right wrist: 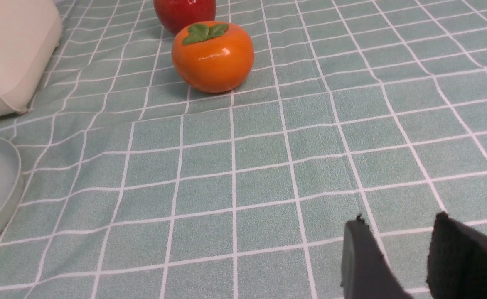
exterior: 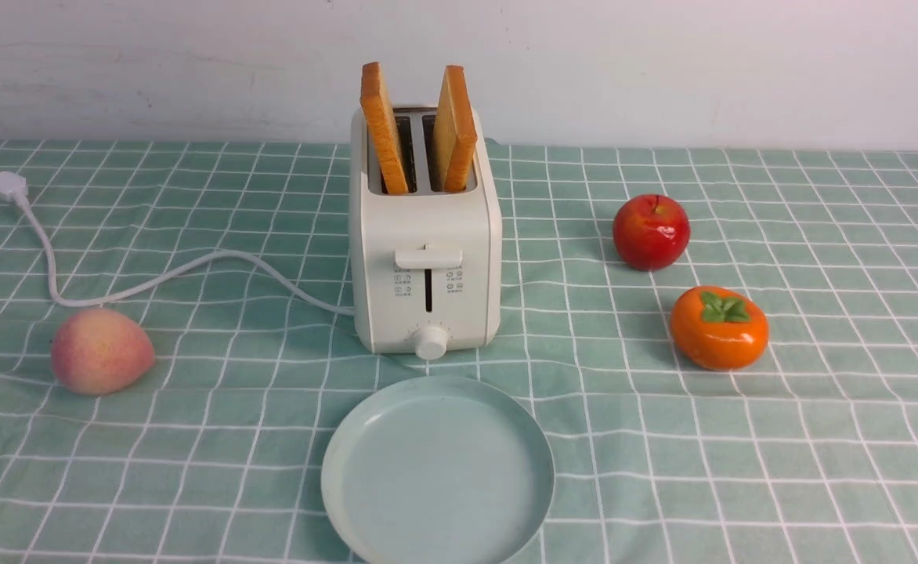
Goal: Take toasted bread from bread machine on blue coffee table place on plate.
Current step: 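Grasp the toast slice in the toaster and pull it up out of the slot with the right gripper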
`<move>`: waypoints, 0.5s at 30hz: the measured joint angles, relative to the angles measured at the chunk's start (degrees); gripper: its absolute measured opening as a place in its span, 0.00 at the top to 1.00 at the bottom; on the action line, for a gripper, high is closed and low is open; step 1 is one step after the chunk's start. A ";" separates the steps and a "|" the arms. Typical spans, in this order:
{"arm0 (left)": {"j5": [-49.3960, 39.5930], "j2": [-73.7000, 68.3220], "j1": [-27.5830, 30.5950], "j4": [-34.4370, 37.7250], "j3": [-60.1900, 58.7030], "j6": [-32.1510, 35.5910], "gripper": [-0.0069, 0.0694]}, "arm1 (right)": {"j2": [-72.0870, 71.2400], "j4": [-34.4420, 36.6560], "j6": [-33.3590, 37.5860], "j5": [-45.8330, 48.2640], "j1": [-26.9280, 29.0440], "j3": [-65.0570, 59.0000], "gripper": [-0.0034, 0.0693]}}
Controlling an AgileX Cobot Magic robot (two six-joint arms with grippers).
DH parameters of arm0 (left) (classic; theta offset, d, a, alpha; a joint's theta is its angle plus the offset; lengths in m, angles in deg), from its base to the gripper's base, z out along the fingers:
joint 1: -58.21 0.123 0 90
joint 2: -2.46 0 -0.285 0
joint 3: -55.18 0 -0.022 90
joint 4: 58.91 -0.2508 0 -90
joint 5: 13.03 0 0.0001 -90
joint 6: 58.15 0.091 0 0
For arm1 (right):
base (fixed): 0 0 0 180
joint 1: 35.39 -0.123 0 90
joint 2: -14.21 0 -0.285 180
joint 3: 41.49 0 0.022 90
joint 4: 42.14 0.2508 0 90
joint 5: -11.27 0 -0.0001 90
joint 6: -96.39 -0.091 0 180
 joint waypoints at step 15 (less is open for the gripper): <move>2.87 0.00 0.00 -0.13 0.00 0.00 0.69 | 0.00 1.32 0.00 -4.42 0.00 -0.67 0.62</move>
